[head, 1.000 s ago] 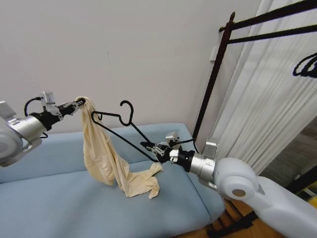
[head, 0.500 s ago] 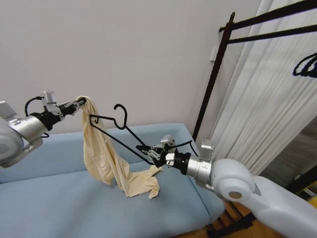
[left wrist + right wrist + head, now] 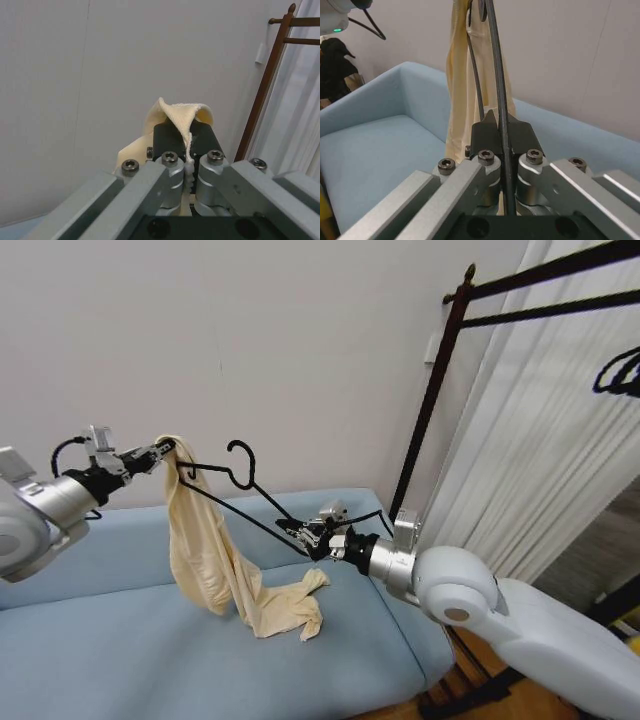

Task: Pick up the clothes from the sofa and hang them on the clothes hanger.

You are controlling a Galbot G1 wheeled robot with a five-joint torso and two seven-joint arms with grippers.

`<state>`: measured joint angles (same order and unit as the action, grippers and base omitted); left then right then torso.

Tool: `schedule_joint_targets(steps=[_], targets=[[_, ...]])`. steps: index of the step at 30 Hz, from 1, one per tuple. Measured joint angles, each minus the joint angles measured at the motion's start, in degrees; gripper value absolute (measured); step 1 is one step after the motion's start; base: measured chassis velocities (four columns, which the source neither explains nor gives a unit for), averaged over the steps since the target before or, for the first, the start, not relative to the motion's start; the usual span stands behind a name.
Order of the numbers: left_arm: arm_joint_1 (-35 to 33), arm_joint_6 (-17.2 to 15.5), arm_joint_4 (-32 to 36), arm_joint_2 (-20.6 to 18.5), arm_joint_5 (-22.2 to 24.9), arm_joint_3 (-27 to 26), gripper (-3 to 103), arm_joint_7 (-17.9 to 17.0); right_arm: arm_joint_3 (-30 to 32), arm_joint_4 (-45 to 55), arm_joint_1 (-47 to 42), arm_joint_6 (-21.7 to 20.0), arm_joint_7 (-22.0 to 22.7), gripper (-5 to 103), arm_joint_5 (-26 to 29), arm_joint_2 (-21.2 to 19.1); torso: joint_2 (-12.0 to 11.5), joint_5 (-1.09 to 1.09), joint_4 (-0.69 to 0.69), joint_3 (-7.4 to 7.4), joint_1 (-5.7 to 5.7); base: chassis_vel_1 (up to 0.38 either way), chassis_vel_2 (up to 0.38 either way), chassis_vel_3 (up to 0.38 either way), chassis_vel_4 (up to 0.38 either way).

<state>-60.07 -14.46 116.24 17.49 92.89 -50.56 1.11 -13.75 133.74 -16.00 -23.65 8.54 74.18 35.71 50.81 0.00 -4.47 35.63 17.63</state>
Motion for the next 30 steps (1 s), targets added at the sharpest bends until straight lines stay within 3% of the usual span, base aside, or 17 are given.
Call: schedule_joint_targets(steps=[11,30], targets=[[-0.1,0.0,-0.46,0.5,-0.51,0.32,1,0.67,1.77,0.53,-3.16,0.32,-0.2,1,-2.63,-2.04,0.0,0.0,0.0,0.0,0.0,0.0,0.0,0.0,0.0],[-0.27,0.08,-0.73,0.71,-0.74,0.15,1,1.63,1.76,-1.56,-1.03,0.38,-0.12,1,-4.22,-2.96,0.0,0.0,0.01,0.0,0.0,0.0,0.0,0.0,0.0]])
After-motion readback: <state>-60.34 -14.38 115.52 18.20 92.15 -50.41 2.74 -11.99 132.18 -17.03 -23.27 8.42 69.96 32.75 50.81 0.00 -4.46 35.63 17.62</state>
